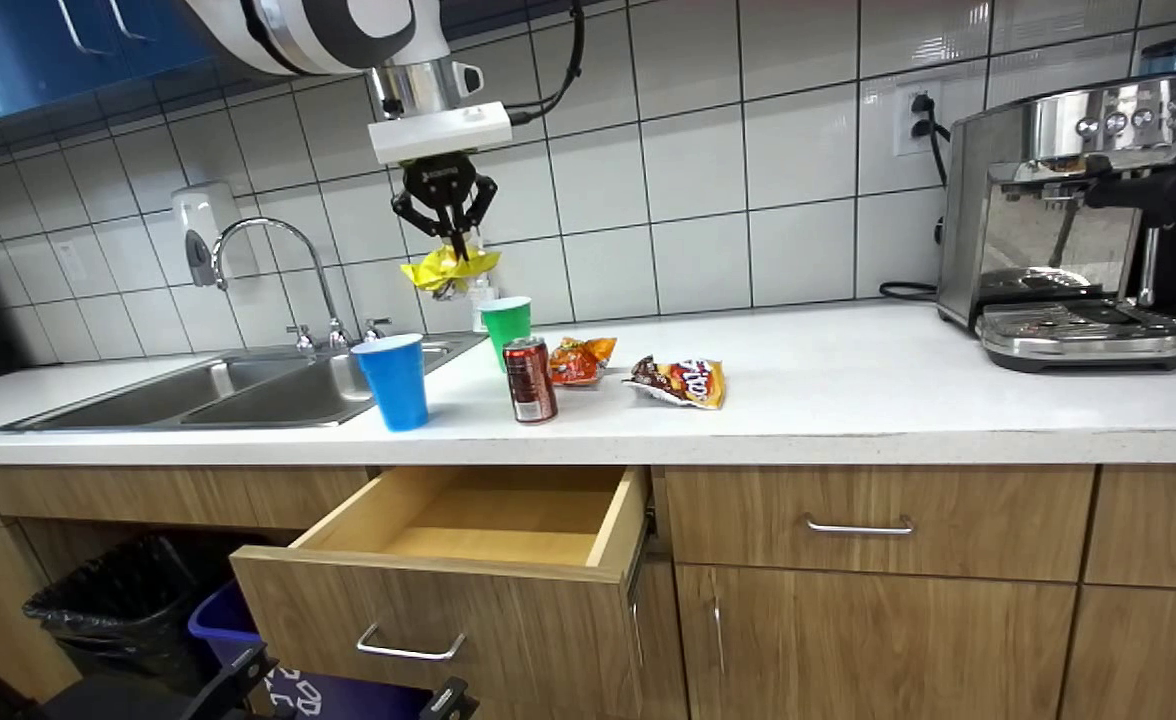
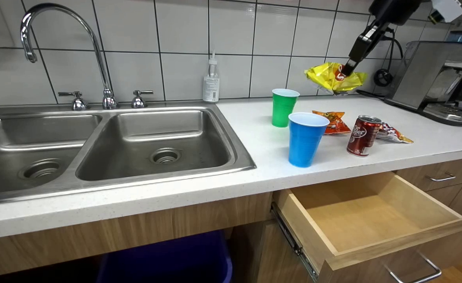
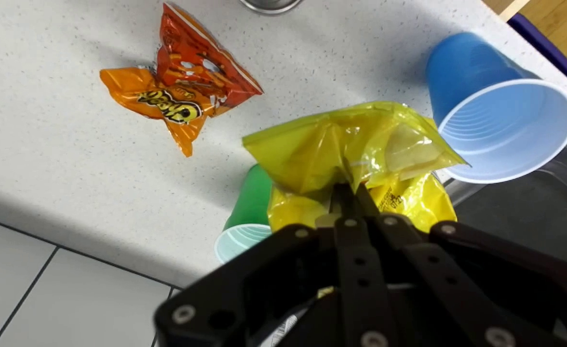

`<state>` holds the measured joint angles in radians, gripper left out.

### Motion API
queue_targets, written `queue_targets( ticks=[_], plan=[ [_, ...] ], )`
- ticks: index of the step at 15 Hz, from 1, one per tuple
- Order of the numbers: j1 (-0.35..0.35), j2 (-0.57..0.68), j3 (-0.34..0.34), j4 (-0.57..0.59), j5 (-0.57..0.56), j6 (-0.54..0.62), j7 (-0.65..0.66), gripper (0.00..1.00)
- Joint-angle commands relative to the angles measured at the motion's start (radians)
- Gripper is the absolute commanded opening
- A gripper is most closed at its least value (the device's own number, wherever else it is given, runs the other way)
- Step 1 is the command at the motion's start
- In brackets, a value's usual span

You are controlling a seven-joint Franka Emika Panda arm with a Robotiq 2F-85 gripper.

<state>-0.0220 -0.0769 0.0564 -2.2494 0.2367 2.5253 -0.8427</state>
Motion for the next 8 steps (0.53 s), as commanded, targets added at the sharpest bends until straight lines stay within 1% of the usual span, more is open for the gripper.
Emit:
queue_targets(
  ticks=[1,6,8],
  plan=[
    [0.037,-0.101,-0.032,-0.096,0.015,-0.006,-0.005,0.0],
    [0.069,-0.196,-0.079,-0.198,0.005,-0.025,-0.029,0.0],
    [0.07,-0.234,-0.1,-0.244,-0.023,-0.023,-0.026,0.0]
  ],
)
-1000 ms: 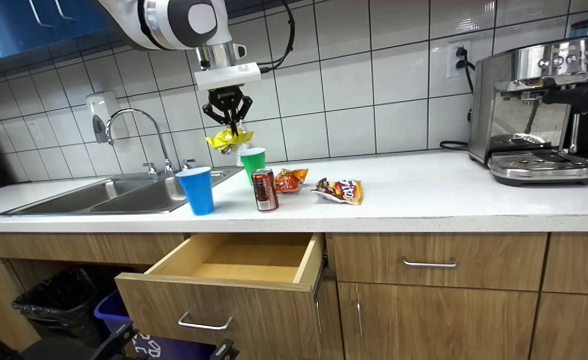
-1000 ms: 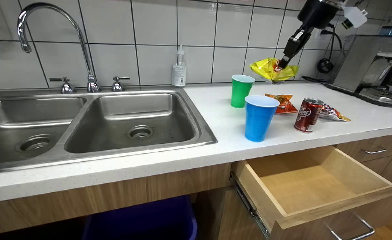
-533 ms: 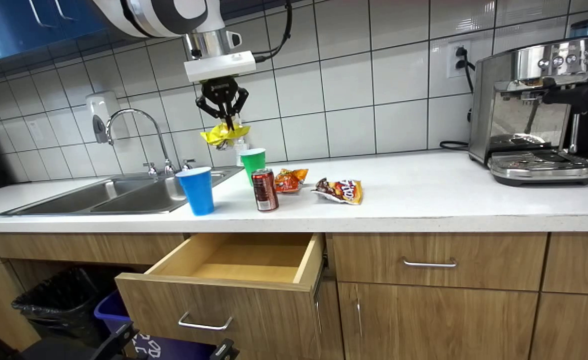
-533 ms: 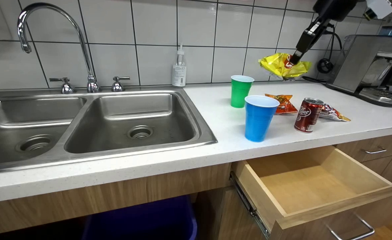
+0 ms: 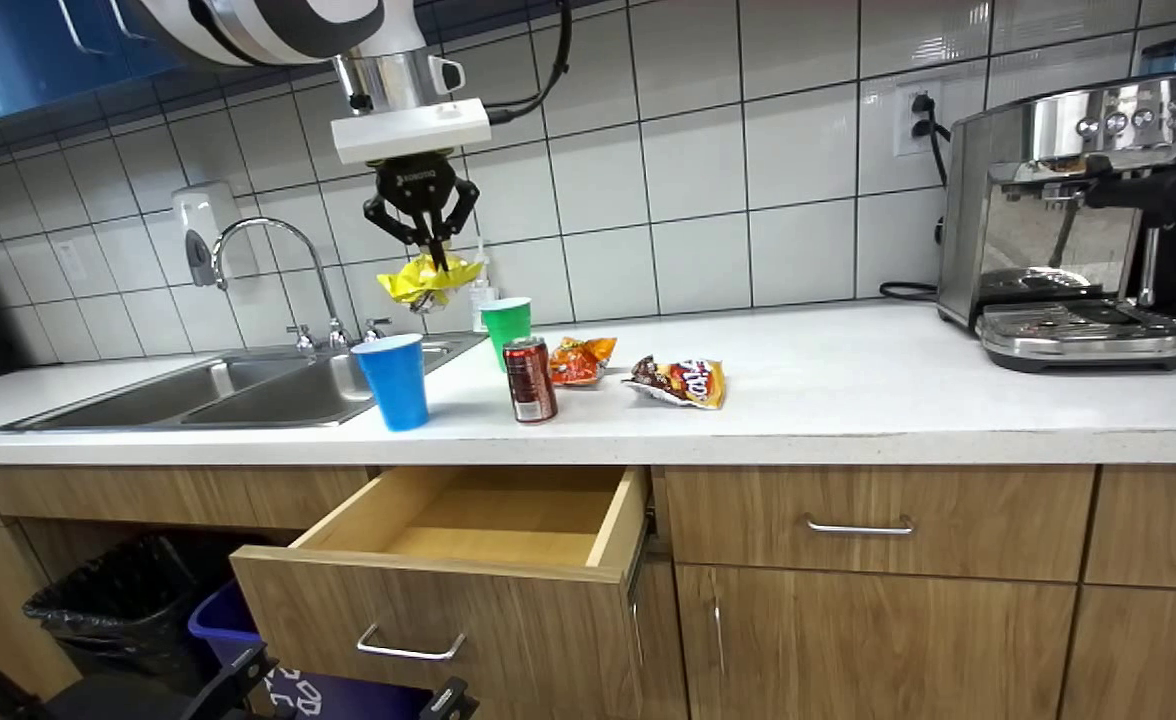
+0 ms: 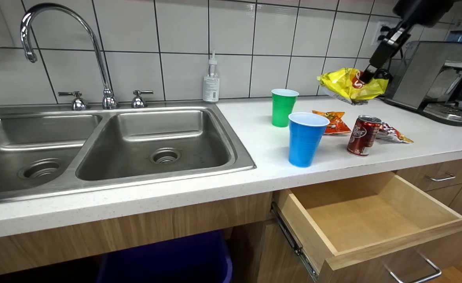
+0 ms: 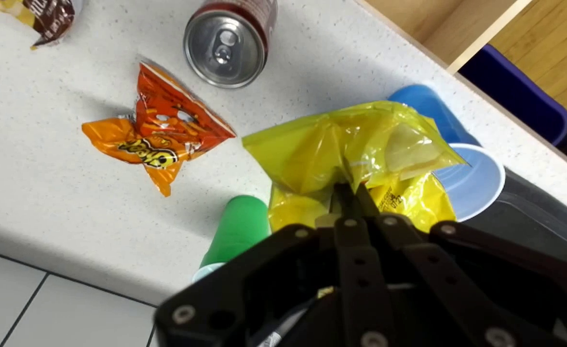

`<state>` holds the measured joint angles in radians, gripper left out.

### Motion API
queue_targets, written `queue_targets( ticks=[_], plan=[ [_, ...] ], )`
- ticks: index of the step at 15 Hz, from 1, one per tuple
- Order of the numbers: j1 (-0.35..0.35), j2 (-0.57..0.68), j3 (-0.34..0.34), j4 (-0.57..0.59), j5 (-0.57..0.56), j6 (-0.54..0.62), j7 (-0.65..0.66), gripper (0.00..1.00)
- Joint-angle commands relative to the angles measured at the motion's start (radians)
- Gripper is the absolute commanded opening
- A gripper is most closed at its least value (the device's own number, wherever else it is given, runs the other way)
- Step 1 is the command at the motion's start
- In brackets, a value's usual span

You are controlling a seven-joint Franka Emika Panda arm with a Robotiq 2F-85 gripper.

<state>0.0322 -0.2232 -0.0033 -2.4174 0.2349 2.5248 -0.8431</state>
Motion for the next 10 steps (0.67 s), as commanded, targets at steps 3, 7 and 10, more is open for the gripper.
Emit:
queue_targets(
  ticks=[3,7,10],
  plan=[
    [0.02,-0.148,-0.076,-0.144,-0.049,-0.04,-0.053,0.0],
    [0.025,-0.217,-0.112,-0.213,-0.101,-0.086,-0.099,0.0],
    [0.031,-0.245,-0.123,-0.247,-0.147,-0.114,-0.131,0.0]
  ],
)
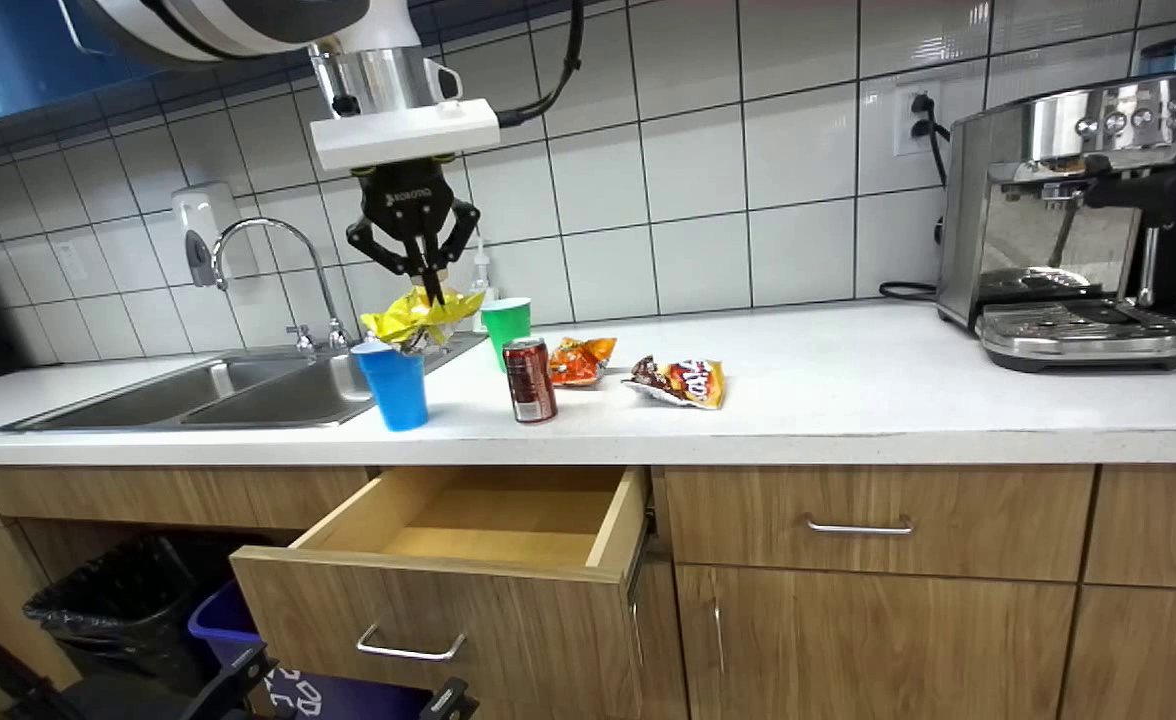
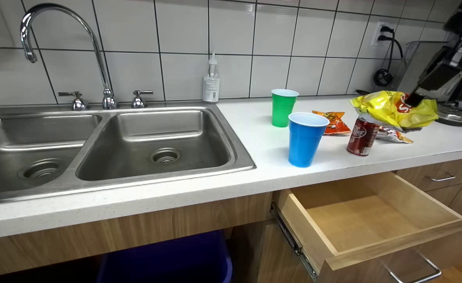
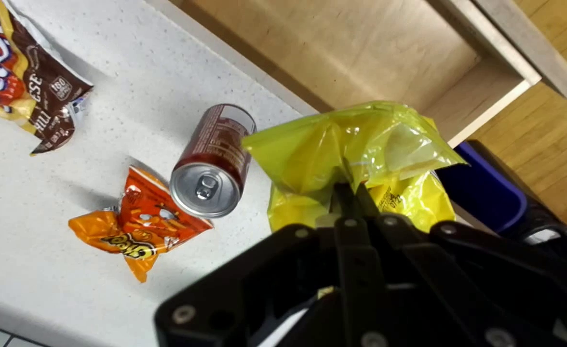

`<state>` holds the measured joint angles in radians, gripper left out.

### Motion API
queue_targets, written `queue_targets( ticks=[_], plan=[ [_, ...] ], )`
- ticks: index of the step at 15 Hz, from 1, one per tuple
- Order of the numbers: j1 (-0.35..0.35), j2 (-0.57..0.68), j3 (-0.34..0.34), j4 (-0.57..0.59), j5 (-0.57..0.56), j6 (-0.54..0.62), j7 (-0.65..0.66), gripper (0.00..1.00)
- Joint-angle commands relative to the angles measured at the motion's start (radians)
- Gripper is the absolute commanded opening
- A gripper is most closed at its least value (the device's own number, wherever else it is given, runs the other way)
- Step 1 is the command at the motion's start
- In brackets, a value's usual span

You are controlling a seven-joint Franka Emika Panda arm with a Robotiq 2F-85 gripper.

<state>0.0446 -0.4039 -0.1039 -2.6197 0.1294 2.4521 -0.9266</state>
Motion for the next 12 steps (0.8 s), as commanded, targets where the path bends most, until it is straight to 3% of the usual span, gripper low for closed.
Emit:
queue_targets(
  ticks=[1,12],
  plan=[
    [0.024,-0.067,-0.025,-0.05,-0.053,-0.054,-0.057,0.0],
    [0.089,0.09,0.012,-0.061,-0.097,-0.016,-0.049,0.0]
  ],
)
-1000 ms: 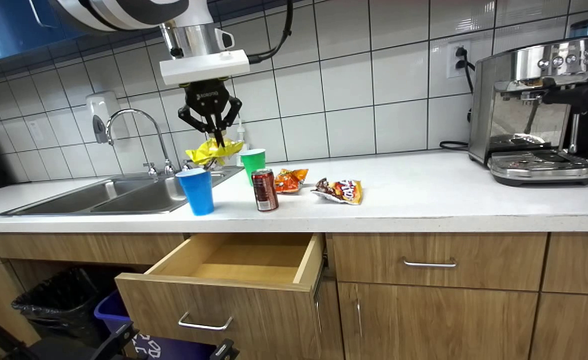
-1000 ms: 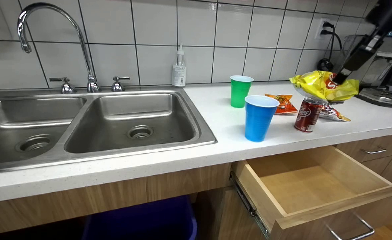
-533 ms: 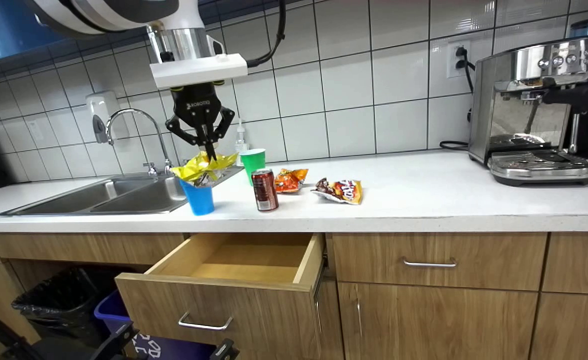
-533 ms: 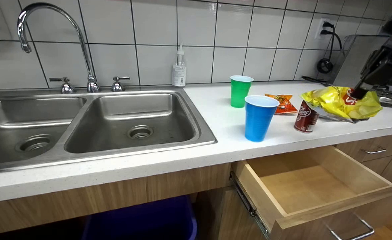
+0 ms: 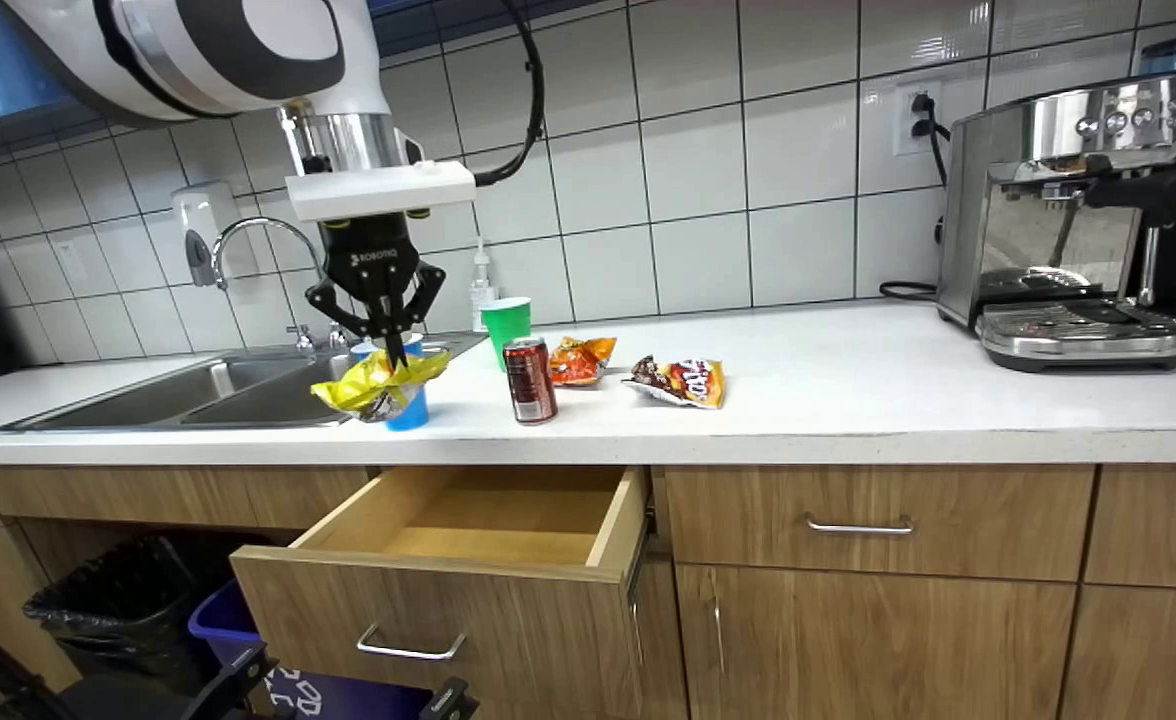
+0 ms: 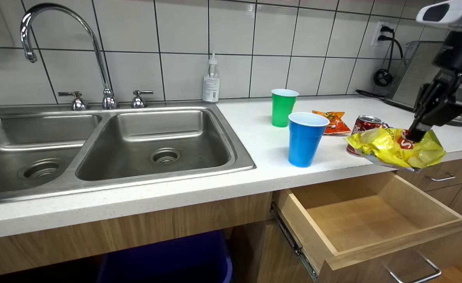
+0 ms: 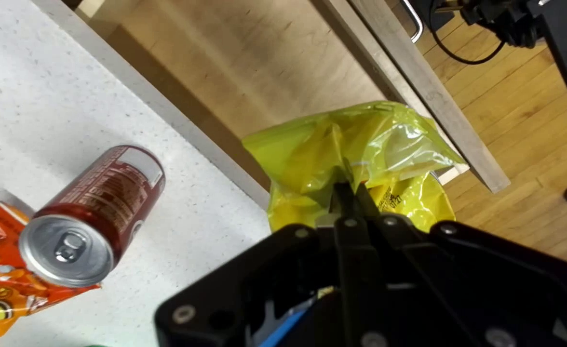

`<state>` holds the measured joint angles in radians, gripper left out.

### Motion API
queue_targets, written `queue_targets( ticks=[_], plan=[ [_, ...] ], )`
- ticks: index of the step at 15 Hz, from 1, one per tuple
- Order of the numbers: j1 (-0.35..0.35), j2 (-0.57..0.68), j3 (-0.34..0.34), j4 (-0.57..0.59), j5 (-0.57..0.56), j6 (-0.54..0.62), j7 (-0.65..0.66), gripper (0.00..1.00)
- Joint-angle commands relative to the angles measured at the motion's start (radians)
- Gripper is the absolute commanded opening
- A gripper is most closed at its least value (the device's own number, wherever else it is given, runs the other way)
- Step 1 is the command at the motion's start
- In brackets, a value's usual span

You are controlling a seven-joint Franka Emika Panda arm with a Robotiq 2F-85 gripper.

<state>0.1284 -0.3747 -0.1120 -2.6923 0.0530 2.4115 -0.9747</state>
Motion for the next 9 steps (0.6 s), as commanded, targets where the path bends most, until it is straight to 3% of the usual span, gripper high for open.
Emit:
queue_targets(
  ticks=[1,9],
  plan=[
    [0.009,0.081,0.024,0.012,-0.021,0.034,-0.002,0.0],
    [-0.001,0.245,0.082,0.009,-0.094,0.226,0.014,0.0]
  ],
)
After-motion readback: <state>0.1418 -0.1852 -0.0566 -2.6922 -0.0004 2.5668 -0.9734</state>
